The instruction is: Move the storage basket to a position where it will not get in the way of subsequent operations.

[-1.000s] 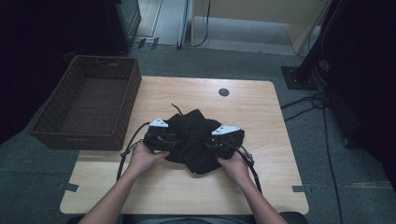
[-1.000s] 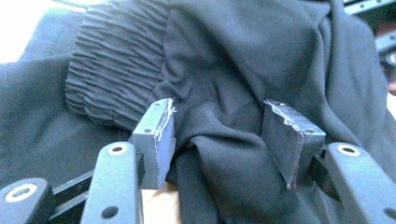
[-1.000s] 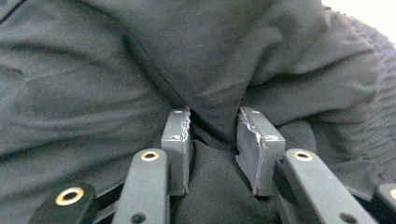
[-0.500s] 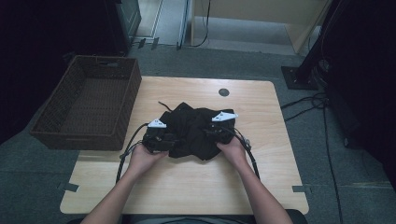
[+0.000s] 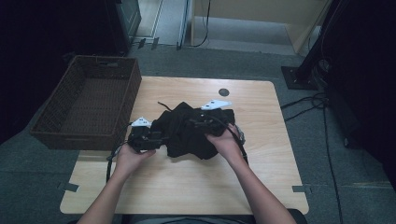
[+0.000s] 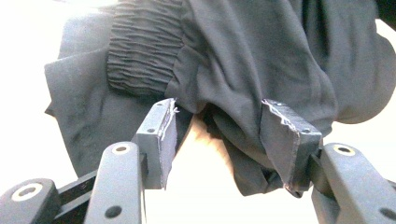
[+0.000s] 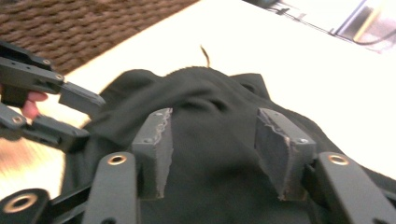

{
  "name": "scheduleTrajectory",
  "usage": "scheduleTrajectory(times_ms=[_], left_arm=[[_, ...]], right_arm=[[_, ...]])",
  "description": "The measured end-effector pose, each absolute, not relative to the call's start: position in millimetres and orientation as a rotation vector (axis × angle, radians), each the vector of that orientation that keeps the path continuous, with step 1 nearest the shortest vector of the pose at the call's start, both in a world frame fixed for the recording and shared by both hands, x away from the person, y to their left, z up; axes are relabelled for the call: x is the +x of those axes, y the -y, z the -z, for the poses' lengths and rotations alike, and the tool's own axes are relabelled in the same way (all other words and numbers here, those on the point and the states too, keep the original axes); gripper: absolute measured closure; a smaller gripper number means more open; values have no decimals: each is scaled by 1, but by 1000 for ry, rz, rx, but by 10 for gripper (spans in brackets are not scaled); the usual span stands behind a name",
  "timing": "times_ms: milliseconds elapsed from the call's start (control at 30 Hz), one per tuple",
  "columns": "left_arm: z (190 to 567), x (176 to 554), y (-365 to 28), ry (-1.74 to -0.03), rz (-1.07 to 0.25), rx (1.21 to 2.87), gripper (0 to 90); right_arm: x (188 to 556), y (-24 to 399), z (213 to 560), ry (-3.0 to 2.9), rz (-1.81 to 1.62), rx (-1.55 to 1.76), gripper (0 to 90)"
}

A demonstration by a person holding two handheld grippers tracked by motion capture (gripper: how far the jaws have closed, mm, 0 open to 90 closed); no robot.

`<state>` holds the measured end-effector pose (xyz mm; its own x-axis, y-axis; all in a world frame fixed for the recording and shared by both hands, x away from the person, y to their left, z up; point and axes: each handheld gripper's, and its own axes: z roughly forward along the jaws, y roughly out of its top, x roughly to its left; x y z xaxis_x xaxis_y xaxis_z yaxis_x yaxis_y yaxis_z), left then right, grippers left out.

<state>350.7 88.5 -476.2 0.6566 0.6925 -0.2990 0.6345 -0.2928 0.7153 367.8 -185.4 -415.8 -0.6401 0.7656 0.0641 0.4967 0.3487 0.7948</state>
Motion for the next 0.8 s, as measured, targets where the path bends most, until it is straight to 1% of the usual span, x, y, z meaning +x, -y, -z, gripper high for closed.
scheduleTrajectory(times_ms=[67,167,233,267,333,400,467,667,800], left_arm=[[476,349,-91,-1038,-84,1997,452],[477,350,-95,-1060,-100,2005,435],[478,351,-98,-1069,-98,2001,428],[479,351,-99,-1079,-99,1999,427],[481,352,-99,-1088,-101,2000,427],[481,352,-99,-1088,-103,2004,433],[481,352,-98,-1086,-113,2005,435],[483,354,-99,-1094,-131,2008,439],[484,355,-99,-1103,-137,2011,462]], right_arm=[[371,169,419,-2322,-1177,1118,404],[380,148,436,-2351,-1101,1135,357],[388,139,453,-2379,-994,1152,353],[390,138,458,-2384,-967,1151,364],[394,138,472,-2392,-918,1157,434],[398,141,482,-2432,-919,1144,532],[402,143,489,-2458,-916,1120,592],[406,156,493,-2505,-1025,1028,698],[392,162,494,-2580,-1063,861,717]])
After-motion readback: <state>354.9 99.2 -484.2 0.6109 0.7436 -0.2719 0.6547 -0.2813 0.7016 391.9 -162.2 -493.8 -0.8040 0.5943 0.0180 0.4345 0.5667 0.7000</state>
